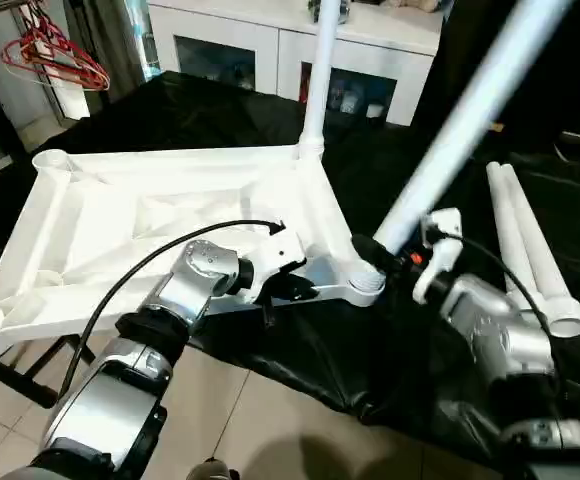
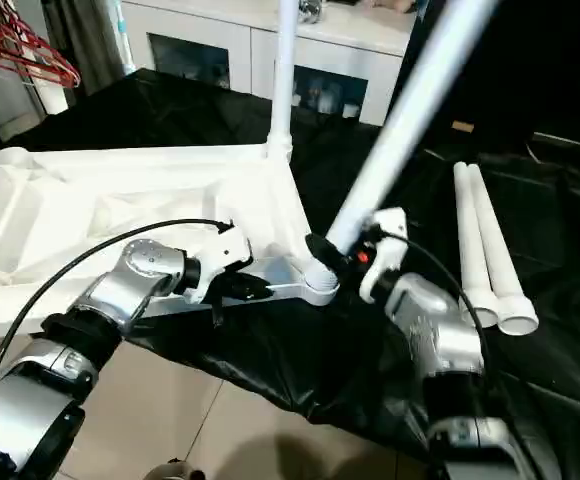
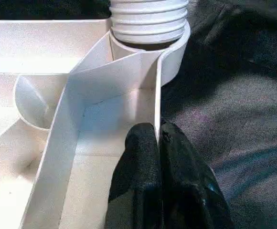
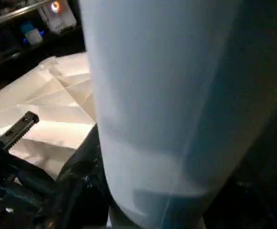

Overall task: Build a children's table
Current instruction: Insert table leg to table base

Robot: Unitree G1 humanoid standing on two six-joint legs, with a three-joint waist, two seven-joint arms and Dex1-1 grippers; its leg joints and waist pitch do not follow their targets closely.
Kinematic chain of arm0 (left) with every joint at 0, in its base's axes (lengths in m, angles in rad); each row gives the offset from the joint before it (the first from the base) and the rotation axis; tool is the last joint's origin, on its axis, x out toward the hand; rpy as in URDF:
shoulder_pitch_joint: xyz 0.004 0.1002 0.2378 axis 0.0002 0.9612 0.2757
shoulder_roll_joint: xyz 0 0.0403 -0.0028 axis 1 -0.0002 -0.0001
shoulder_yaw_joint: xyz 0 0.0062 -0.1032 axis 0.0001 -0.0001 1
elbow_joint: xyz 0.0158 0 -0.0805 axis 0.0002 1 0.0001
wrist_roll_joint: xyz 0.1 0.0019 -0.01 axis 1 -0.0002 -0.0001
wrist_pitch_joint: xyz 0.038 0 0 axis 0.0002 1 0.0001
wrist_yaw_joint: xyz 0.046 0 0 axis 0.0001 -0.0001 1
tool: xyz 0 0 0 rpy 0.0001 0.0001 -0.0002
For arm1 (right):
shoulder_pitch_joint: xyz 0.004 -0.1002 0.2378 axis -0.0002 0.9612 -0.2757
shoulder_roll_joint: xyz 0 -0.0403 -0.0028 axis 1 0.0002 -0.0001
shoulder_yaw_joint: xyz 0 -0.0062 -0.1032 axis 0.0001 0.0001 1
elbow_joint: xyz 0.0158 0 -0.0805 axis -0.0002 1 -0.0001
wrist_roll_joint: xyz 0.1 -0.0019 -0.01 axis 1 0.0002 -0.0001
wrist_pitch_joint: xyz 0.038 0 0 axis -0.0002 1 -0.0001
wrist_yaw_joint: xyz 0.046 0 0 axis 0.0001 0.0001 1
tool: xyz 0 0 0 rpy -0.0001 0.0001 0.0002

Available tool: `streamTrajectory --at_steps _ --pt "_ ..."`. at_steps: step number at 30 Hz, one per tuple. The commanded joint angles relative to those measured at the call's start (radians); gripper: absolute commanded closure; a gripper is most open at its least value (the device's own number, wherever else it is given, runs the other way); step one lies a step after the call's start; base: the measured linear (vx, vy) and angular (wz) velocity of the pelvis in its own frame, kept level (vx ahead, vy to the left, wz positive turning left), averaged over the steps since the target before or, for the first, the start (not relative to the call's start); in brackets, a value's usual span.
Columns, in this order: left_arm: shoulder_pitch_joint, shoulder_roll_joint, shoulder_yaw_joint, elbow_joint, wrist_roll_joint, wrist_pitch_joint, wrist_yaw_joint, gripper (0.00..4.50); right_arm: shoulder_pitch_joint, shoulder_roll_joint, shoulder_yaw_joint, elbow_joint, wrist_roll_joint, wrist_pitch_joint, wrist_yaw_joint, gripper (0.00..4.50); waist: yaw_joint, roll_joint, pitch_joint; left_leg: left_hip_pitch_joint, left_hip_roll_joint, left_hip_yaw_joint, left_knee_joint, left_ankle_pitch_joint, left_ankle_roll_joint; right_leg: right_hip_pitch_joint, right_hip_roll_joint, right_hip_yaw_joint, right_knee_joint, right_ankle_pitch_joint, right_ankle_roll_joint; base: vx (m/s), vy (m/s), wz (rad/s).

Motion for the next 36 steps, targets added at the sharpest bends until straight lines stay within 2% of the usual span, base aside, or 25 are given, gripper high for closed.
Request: streamTrajectory --at_steps 1,2,3,4,8,12,17,19,21,23,30,32,36 --pt "0.000 0.004 0.034 0.004 -0.011 0.008 0.066 4.50 0.060 0.001 0.032 0.032 -0.029 0.040 0.011 2.59 0.006 -0.009 -0.067 0.021 0.062 -0.022 -0.073 -0.203 0.041 0.050 -0.114 0.061 -0.089 -0.305 -0.158 0.000 0.000 0.00" --pt "-0.001 0.007 0.033 0.004 -0.009 0.009 0.067 4.50 0.073 -0.004 0.038 0.017 -0.039 0.036 -0.003 2.59 0.007 -0.005 -0.066 0.021 0.062 -0.023 -0.074 -0.206 0.039 0.049 -0.113 0.061 -0.089 -0.308 -0.156 0.000 0.000 0.00" --pt "-0.001 0.009 0.032 0.004 -0.008 0.009 0.067 4.50 0.078 -0.006 0.040 0.011 -0.044 0.034 -0.010 2.59 0.008 -0.007 -0.066 0.022 0.063 -0.023 -0.075 -0.211 0.035 0.048 -0.113 0.061 -0.090 -0.314 -0.152 0.000 0.000 0.00" --pt "-0.002 0.010 0.032 0.005 -0.007 0.009 0.067 4.50 0.081 -0.008 0.042 0.005 -0.048 0.031 -0.014 2.59 0.009 -0.002 -0.067 0.022 0.063 -0.024 -0.075 -0.213 0.033 0.049 -0.114 0.062 -0.090 -0.315 -0.153 0.000 0.000 0.00" --pt "-0.004 0.013 0.023 0.017 0.002 -0.001 0.065 4.50 0.102 -0.029 0.069 -0.028 -0.085 0.016 -0.019 2.59 0.010 -0.001 -0.066 0.023 0.063 -0.025 -0.077 -0.227 0.024 0.048 -0.114 0.062 -0.092 -0.319 -0.149 0.000 0.000 0.00" --pt "-0.008 0.017 0.009 0.015 0.011 -0.009 0.049 4.50 0.089 -0.053 0.137 -0.063 -0.135 0.020 0.000 2.59 0.015 -0.002 -0.067 0.021 0.062 -0.024 -0.076 -0.214 0.029 0.049 -0.113 0.063 -0.090 -0.293 -0.150 0.000 0.000 0.00" --pt "-0.013 0.025 -0.007 0.021 0.023 -0.021 0.030 4.50 0.063 -0.069 0.183 -0.065 -0.159 0.032 0.035 2.59 0.017 -0.003 -0.065 0.023 0.062 -0.026 -0.078 -0.236 0.022 0.048 -0.113 0.062 -0.094 -0.337 -0.136 0.000 0.000 0.00" --pt "-0.014 0.032 -0.019 0.025 0.028 -0.032 0.017 4.50 0.053 -0.084 0.210 -0.061 -0.166 0.037 0.071 2.59 0.016 -0.011 -0.064 0.024 0.063 -0.025 -0.078 -0.241 0.024 0.047 -0.114 0.062 -0.097 -0.349 -0.130 0.000 0.000 0.00" --pt "-0.014 0.036 -0.023 0.024 0.028 -0.038 0.004 4.50 0.050 -0.095 0.227 -0.055 -0.168 0.034 0.106 2.59 0.017 -0.007 -0.064 0.024 0.063 -0.026 -0.079 -0.244 0.024 0.046 -0.113 0.063 -0.096 -0.348 -0.129 0.000 0.000 0.00" --pt "-0.013 0.041 -0.024 0.020 0.025 -0.039 -0.010 4.50 0.049 -0.104 0.241 -0.048 -0.174 0.026 0.137 2.59 0.016 -0.012 -0.063 0.026 0.065 -0.026 -0.080 -0.262 0.022 0.046 -0.114 0.062 -0.098 -0.362 -0.127 0.000 0.000 0.00" --pt "-0.002 0.059 -0.031 0.004 0.015 -0.071 -0.061 4.50 0.047 -0.124 0.257 -0.008 -0.158 -0.019 0.257 2.59 0.015 -0.008 -0.056 0.041 0.066 -0.032 -0.087 -0.339 0.005 0.043 -0.121 0.060 -0.117 -0.495 -0.106 0.000 0.000 0.00" --pt "0.000 0.062 -0.030 0.003 0.006 -0.093 -0.082 4.50 0.046 -0.127 0.258 -0.001 -0.150 -0.029 0.289 2.59 0.016 -0.008 -0.058 0.038 0.068 -0.033 -0.089 -0.331 0.006 0.045 -0.119 0.061 -0.115 -0.468 -0.110 0.000 0.000 0.00" --pt "0.001 0.078 -0.039 -0.001 -0.001 -0.112 -0.147 4.50 0.033 -0.127 0.257 0.037 -0.144 -0.062 0.349 2.59 0.016 -0.005 -0.061 0.034 0.071 -0.031 -0.091 -0.307 0.008 0.050 -0.118 0.063 -0.102 -0.365 -0.149 0.000 0.000 0.00"
